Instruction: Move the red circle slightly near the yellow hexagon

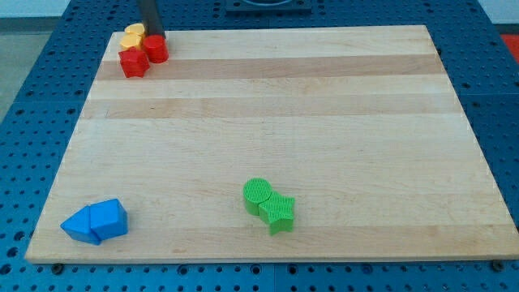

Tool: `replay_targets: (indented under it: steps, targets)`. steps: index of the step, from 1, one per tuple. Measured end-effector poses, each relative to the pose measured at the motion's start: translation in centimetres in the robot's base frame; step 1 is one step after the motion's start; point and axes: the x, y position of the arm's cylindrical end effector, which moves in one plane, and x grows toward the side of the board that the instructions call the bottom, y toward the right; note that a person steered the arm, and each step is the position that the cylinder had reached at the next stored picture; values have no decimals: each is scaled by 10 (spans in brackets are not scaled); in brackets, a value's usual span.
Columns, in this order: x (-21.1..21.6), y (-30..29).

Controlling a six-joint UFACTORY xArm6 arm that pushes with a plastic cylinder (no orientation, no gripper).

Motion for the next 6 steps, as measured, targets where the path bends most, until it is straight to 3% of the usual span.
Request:
replay_targets:
  steps: [3, 6]
  targets:
    - [3, 102]
    - [112, 254]
